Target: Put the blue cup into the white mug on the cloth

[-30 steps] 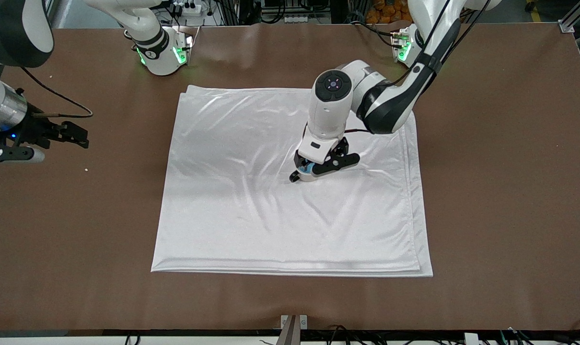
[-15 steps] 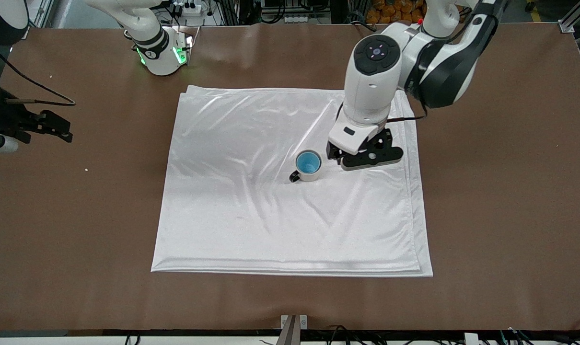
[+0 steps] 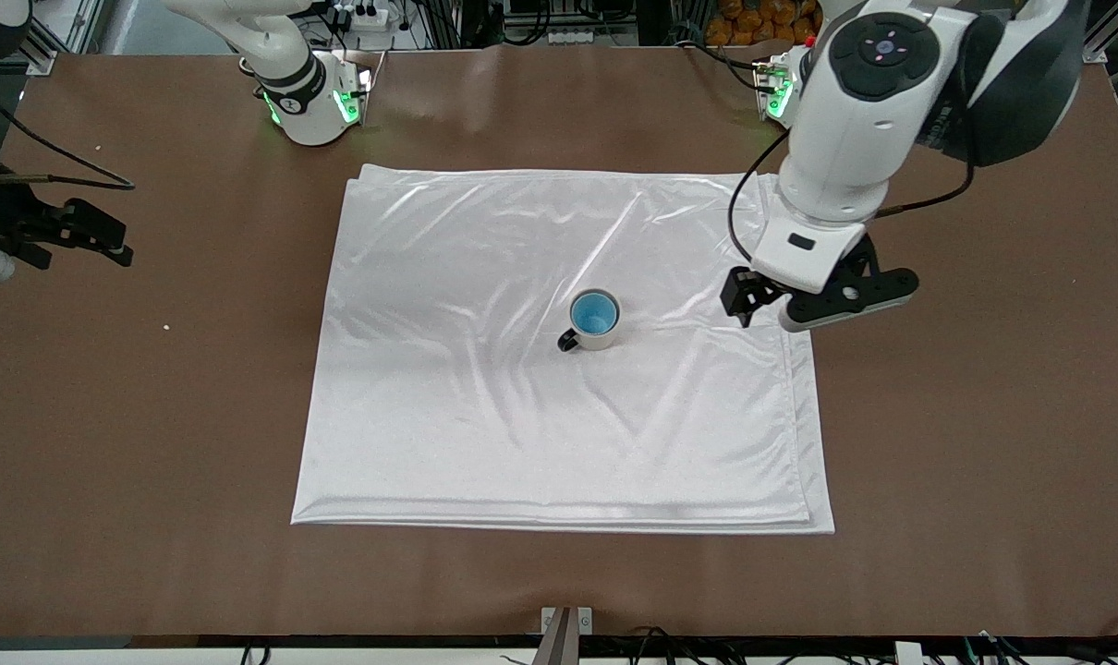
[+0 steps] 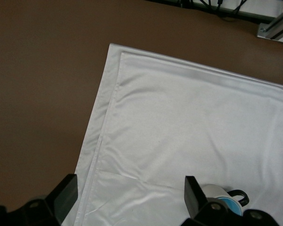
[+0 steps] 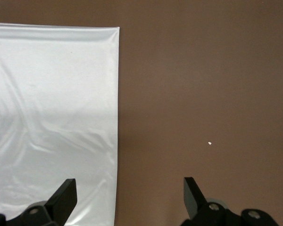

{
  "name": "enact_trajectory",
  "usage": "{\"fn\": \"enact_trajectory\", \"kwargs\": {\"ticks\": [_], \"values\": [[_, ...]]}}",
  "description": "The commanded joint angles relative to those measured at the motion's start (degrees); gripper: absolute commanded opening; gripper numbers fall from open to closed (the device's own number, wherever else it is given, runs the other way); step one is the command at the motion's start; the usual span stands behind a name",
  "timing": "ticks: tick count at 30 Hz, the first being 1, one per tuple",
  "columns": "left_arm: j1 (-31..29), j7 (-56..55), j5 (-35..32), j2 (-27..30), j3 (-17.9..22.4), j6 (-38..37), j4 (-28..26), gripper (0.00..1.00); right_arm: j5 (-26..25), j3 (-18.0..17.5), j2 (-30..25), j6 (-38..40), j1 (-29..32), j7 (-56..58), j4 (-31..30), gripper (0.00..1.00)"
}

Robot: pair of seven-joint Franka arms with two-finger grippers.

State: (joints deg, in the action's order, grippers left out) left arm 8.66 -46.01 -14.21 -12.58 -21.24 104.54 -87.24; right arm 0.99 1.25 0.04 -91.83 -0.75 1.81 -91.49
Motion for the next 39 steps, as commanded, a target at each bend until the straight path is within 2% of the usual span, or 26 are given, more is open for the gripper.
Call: {"fn": "enact_trajectory", "kwargs": {"ticks": [1, 12, 21, 26, 35, 39], "values": [[-3.7, 1.2, 1.5, 2.1, -0.5, -1.0, -0.7, 1.00, 3.5, -0.8, 0.2, 0.6, 1.3, 0.5, 1.8, 1.00], [-6.1, 1.8, 1.6, 2.4, -0.6, -1.5, -0.6, 1.00, 2.2, -0.4, 0.2, 1.0, 1.3, 1.0, 2.6, 1.00], [-10.5, 11.3, 4.6, 3.5, -0.4, -1.5, -0.6, 1.00, -1.7, 0.3, 0.2, 0.8, 1.3, 1.4, 2.6, 1.00], [-10.7, 14.5, 7.1, 4.8, 2.4, -1.5, -0.9, 1.00, -1.4, 0.6, 0.2, 0.9, 1.3, 1.4, 2.5, 1.00], [-13.5, 19.6, 8.2, 4.9, 2.8, -1.9, -0.9, 1.00, -1.2, 0.6, 0.3, 0.8, 1.3, 1.5, 2.5, 1.00], [-10.6, 20.8, 8.4, 5.1, 7.0, -1.9, -0.9, 1.00, -1.2, 0.6, 0.3, 0.7, 1.3, 1.4, 2.5, 1.00]]}}
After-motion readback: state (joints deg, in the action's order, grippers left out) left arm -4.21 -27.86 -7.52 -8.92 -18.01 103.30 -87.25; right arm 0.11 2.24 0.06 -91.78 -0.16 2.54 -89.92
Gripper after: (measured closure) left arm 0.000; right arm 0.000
